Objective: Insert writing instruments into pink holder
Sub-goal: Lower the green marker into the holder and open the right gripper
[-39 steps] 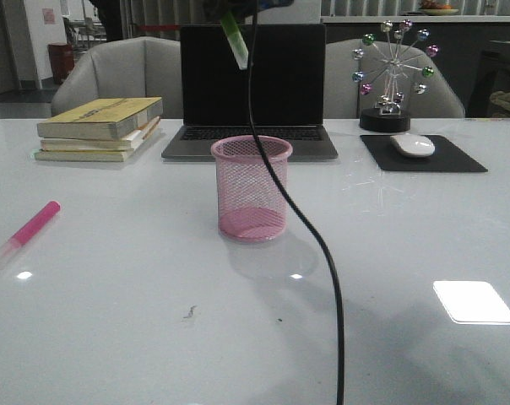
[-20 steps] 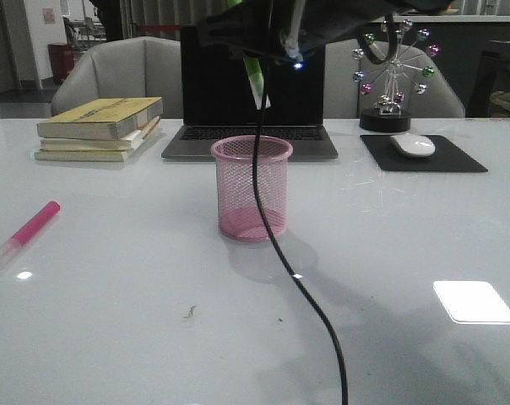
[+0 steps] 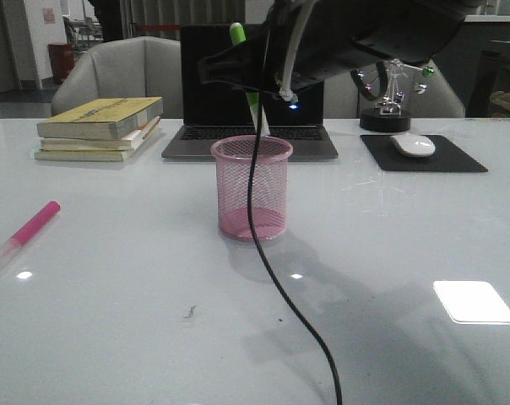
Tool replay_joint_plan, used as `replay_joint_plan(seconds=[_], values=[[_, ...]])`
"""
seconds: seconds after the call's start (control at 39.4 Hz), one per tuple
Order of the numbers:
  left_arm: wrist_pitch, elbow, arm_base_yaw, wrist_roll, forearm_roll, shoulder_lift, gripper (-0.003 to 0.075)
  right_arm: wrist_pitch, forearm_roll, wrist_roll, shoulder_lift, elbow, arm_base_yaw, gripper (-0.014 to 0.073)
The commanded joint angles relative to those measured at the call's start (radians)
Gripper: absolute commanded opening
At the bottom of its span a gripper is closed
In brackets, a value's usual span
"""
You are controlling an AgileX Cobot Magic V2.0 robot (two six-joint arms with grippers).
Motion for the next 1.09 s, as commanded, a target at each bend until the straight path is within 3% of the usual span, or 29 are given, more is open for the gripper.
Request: replay_joint_plan(seconds=[0.0, 0.18, 0.38, 0.48, 0.69, 1.07], values=[[-0.09, -0.035, 0.002, -0.01, -0.001, -0.004, 0.0404, -0.091, -0.033, 0.0, -0.042, -0.025, 0.0, 0.0032], [-0.09, -0.035, 0.002, -0.01, -0.001, -0.004, 0.0404, -0.095, -0.071, 0.0, -0.022, -0.025, 0.004, 0.0062], [-0.09, -0.035, 0.002, -0.01, -0.001, -0.004, 0.0404, -0.133, -0.072, 0.0, 0.004, -0.025, 0.005, 0.0325], [-0.09, -0.035, 0.002, -0.01, -0.001, -0.004, 0.0404, -0.155, -0.072, 0.0, 0.006, -0.025, 0.005, 0.0393], [-0.09, -0.035, 0.002, -0.01, -0.001, -0.004, 0.0403, -0.173, -0.072, 0.0, 0.0, -0.025, 0.005, 0.0389], [-0.09, -0.035, 0.002, -0.01, -0.001, -0.004, 0.0403, 0.146, -0.064, -0.117, -0.221, -0.025, -0.04, 0.0388]])
